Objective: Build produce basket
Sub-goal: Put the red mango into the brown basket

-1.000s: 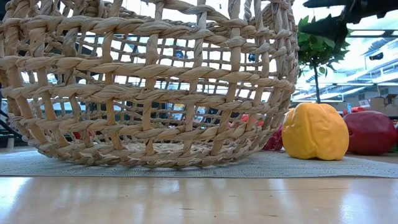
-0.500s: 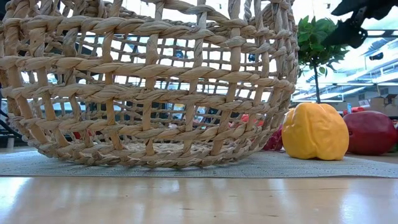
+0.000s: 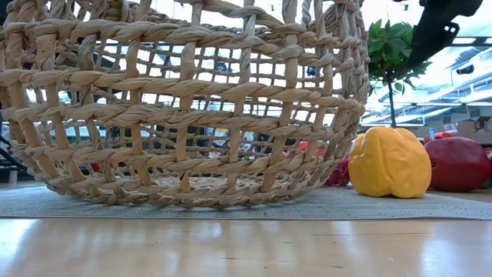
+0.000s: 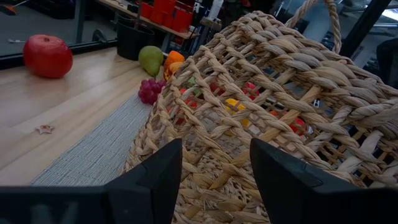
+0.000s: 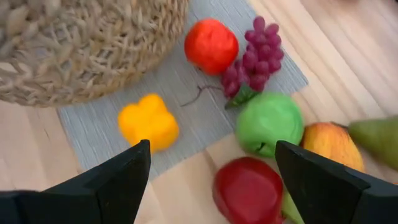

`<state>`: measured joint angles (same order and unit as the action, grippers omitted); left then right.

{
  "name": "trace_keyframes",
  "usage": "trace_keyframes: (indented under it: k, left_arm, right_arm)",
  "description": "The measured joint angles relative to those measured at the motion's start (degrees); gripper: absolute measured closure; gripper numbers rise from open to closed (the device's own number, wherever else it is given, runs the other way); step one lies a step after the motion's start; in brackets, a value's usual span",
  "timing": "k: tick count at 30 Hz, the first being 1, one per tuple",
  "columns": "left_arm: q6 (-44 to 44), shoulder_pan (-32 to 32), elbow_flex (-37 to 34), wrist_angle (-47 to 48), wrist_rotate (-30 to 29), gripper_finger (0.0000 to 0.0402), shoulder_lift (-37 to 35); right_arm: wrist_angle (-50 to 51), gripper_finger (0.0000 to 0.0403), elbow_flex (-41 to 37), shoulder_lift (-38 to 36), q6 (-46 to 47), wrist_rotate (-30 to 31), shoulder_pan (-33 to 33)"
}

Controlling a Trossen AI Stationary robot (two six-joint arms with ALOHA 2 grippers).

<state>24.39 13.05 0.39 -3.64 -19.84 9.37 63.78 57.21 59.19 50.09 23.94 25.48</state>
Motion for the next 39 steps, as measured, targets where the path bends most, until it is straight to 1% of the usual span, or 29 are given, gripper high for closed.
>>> trace_keyframes:
  k: [9, 12, 17, 23, 28, 33, 36, 39]
  left_arm:
    - [0.0, 0.0, 0.02, -0.01, 0.0, 0.0205, -0.01]
    - [0.02, -0.02, 0.0, -0.02, 0.0, 0.0203, -0.02]
    - [0.02, -0.01, -0.01, -0.02, 0.0, 0.0208, 0.0]
    - [-0.01, -0.02, 0.01, 0.0, 0.0, 0.0206, 0.0]
    - [0.02, 0.01, 0.01, -0.01, 0.0, 0.0203, -0.01]
    - [0.02, 0.01, 0.01, -0.02, 0.0, 0.0208, -0.02]
    - [0.01, -0.01, 0.0, -0.01, 0.0, 0.0208, 0.0]
    - [-0.01, -0.01, 0.0, 0.0, 0.0, 0.0206, -0.02]
  right_arm:
    - [5.72, 0.0055, 6.48, 6.91, 6.76, -1.13, 3.52]
    - [8.14, 0.0055, 7.48, 8.38, 8.73, -1.47, 4.39]
    - [9.34, 0.0055, 7.52, 9.95, 9.1, -3.18, 4.98]
    - [8.95, 0.0055, 7.52, 12.13, 5.42, -5.36, 4.93]
    - [10.14, 0.0055, 7.5, 15.14, 5.23, -3.4, 3.69]
    - [10.07, 0.0052, 7.37, 18.65, 5.79, -3.01, 2.85]
    - [9.99, 0.0045, 5.87, 19.01, 8.29, -3.48, 4.46]
    - [10.96, 0.0041, 3.25, 17.14, 13.13, -5.18, 7.37]
